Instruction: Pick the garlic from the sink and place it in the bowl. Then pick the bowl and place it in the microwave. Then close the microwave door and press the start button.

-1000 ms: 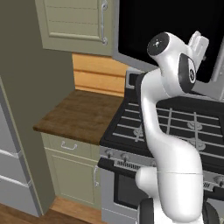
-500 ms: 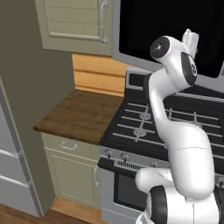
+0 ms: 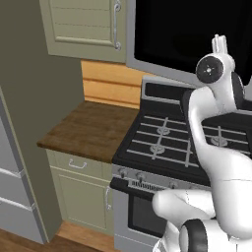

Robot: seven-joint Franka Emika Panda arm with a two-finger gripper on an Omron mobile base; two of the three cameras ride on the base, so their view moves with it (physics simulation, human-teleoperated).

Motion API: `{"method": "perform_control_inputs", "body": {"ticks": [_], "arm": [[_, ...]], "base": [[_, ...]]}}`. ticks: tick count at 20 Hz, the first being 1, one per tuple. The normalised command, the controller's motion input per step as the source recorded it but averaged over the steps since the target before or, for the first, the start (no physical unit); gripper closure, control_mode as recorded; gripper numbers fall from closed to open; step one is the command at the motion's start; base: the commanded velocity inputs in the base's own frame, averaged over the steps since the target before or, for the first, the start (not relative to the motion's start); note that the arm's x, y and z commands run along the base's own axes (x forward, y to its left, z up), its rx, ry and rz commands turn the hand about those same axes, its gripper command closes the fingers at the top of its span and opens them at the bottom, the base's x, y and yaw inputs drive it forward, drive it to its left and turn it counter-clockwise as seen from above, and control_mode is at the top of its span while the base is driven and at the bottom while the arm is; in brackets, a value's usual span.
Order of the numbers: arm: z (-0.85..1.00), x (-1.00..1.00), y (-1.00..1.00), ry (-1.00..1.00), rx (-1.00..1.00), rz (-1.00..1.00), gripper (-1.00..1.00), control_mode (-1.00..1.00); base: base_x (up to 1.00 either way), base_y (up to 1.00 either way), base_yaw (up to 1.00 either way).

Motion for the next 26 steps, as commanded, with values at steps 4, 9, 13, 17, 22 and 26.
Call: {"method": "perform_control_inputs", "body": {"ticks": [4, 9, 13, 17, 22, 26], "arm": [[0.0, 0.27, -0.21, 0.17, -0.42, 0.17, -1.0, -1.0], [0.0, 0.6, -0.28, 0.24, -0.35, 0.14, -1.0, -1.0], [0.02, 0.67, -0.25, 0.22, -0.25, 0.12, -1.0, -1.0], [0.17, 0.61, -0.45, 0.11, -0.05, 0.05, -1.0, -1.0], [0.04, 0.61, -0.49, 0.1, 0.0, 0.06, -1.0, -1.0], [0.0, 0.68, -0.34, 0.06, 0.0, 0.05, -1.0, -1.0]], "base": [[0.0, 0.0, 0.0], [0.0, 0.0, 0.0], [0.0, 0.0, 0.0], [0.0, 0.0, 0.0], [0.0, 0.0, 0.0], [0.0, 0.0, 0.0]]}}
